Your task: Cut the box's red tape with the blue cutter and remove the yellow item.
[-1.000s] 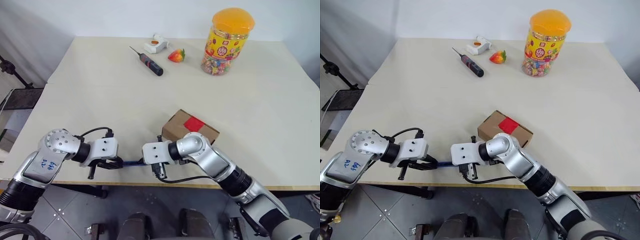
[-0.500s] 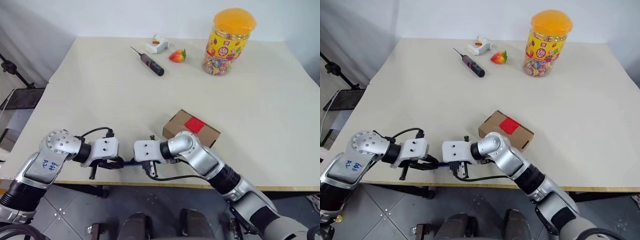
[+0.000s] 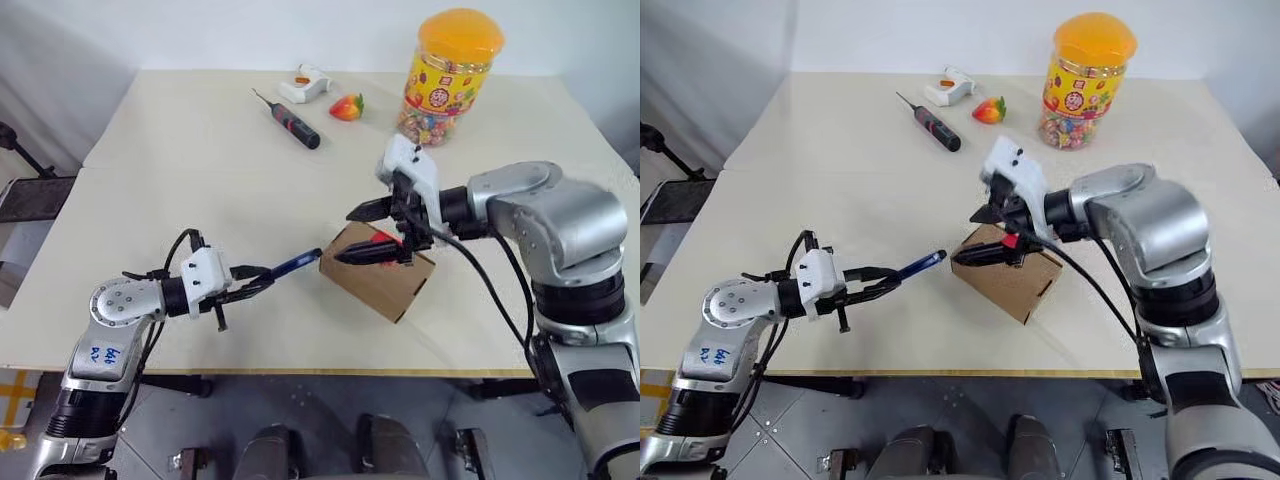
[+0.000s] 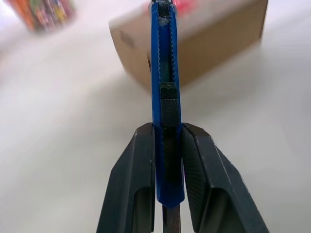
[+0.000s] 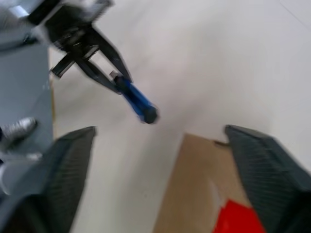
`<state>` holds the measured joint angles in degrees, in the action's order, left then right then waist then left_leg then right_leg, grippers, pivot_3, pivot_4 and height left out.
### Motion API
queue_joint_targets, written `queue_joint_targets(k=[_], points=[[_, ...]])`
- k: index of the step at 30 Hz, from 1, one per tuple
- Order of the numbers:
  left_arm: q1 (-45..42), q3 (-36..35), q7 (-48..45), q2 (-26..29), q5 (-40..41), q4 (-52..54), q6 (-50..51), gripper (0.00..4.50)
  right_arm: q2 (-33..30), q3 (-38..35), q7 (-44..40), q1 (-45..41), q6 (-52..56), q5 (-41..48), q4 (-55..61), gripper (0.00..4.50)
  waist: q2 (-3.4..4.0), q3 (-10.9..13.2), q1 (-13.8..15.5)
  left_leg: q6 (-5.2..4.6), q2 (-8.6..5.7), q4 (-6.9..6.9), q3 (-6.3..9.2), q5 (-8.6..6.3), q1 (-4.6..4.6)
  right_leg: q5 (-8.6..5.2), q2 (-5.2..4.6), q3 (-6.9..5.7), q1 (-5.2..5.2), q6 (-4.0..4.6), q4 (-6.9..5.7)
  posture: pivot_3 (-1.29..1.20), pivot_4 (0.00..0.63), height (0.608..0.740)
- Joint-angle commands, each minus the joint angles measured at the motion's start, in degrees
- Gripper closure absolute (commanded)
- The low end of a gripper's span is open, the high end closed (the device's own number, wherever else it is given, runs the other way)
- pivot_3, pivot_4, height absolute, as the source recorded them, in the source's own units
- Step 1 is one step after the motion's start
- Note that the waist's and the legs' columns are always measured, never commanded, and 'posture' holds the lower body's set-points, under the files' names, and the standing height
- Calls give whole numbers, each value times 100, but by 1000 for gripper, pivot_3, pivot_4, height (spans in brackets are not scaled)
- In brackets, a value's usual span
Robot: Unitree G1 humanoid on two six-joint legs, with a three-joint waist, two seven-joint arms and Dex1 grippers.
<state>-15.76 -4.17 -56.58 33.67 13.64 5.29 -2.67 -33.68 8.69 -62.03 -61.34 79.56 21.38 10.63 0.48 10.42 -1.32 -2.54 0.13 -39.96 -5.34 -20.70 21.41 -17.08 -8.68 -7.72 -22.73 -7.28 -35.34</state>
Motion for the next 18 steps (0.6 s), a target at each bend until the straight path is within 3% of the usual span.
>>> queue_joint_targets(k=[1, 7, 18], points=[[-251, -172, 237, -121, 41, -172, -636, 3796, -136, -117, 150, -435, 542, 331, -267, 49, -1, 0, -14, 0, 0, 0, 0, 0, 0, 0, 0, 0, 0, 0, -1, 0, 150, 740], [-736, 104, 746, -608, -240, -668, -1275, 3796, 167, -266, 465, -1152, 905, 629, -1233, 49, -7, 4, -13, -4, -10, -1, -2, 2, 3, 2, -4, 0, 1, -3, 1, 0, 150, 740], [-934, 435, 673, -845, -136, -827, -1368, 3796, 207, 558, 387, -1345, 394, 872, -1759, 49, -8, 5, -22, -4, -8, -1, 4, 2, 9, 2, 0, -6, -1, -5, 4, 0, 150, 740]])
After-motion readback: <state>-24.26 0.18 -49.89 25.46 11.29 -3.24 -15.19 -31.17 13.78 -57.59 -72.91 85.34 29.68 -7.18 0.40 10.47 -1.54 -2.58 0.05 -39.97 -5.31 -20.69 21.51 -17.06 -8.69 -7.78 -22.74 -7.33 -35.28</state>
